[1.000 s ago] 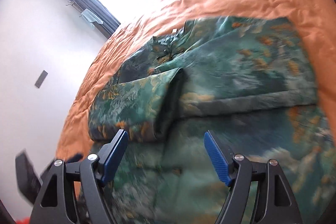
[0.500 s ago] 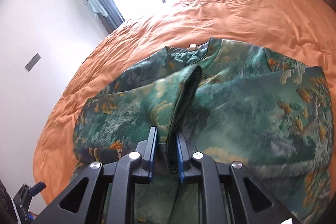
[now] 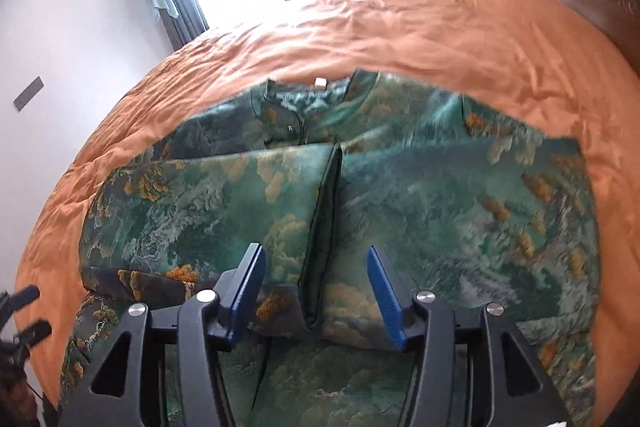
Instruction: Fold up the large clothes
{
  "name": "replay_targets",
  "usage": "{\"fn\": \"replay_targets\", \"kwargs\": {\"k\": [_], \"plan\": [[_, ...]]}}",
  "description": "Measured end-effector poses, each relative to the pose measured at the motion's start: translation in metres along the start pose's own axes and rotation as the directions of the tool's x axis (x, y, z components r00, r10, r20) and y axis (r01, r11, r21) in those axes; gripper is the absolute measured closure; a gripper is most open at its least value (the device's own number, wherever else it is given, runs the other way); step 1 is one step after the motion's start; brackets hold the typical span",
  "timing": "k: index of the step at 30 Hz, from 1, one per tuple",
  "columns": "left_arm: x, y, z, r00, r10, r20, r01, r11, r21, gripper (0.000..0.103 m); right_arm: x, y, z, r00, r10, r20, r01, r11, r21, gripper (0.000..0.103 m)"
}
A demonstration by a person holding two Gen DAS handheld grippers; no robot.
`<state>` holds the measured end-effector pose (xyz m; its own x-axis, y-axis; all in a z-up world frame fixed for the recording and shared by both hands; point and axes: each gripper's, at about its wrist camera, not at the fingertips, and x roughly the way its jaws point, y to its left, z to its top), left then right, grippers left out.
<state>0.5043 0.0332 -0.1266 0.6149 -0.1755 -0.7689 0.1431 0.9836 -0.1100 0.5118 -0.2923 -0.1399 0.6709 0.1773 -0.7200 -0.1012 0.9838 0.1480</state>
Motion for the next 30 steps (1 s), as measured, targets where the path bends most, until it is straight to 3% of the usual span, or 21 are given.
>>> {"fn": "replay_targets", "kwargs": {"k": [3, 7, 10, 13, 16, 22, 27, 30], "plan": [[0.037, 0.003, 0.039, 1.0, 0.012, -0.007, -0.012, 1.0, -0.014, 0.015, -0.003, 0.015, 0.016, 0.997, 0.065, 0.035, -0.062, 0.995, -0.081, 0.049], [0.089, 0.008, 0.071, 0.998, 0.05, -0.029, -0.051, 0.998, -0.043, 0.017, 0.027, 0.03, 0.022, 0.988, 0.151, -0.017, -0.152, 0.984, -0.097, 0.049], [0.126, 0.012, 0.07, 0.993, 0.075, -0.094, -0.081, 0.995, -0.06, 0.017, 0.066, 0.03, 0.016, 0.985, 0.143, -0.1, -0.148, 0.988, -0.048, 0.051], [0.153, 0.003, 0.053, 0.983, 0.133, -0.131, -0.131, 0.991, 0.025, 0.015, 0.088, 0.021, 0.005, 0.98, 0.149, -0.134, -0.152, 0.988, -0.012, 0.051], [0.142, -0.003, 0.045, 0.984, 0.147, -0.1, -0.142, 0.988, 0.057, 0.015, 0.092, 0.02, 0.003, 0.978, 0.158, -0.136, -0.16, 0.987, -0.004, 0.051], [0.088, -0.009, 0.017, 0.994, 0.083, -0.068, -0.077, 0.993, 0.086, 0.01, 0.07, 0.028, 0.0, 0.985, 0.119, -0.123, -0.129, 0.988, -0.083, 0.049], [0.107, -0.013, 0.002, 0.984, 0.132, -0.123, -0.121, 0.988, 0.095, 0.006, 0.062, 0.029, -0.014, 0.989, 0.084, -0.121, -0.096, 0.99, -0.098, 0.049], [0.085, -0.016, 0.005, 0.988, 0.111, -0.108, -0.104, 0.992, 0.071, 0.008, 0.059, 0.031, -0.014, 0.991, 0.055, -0.124, -0.068, 0.992, -0.103, 0.049]]}}
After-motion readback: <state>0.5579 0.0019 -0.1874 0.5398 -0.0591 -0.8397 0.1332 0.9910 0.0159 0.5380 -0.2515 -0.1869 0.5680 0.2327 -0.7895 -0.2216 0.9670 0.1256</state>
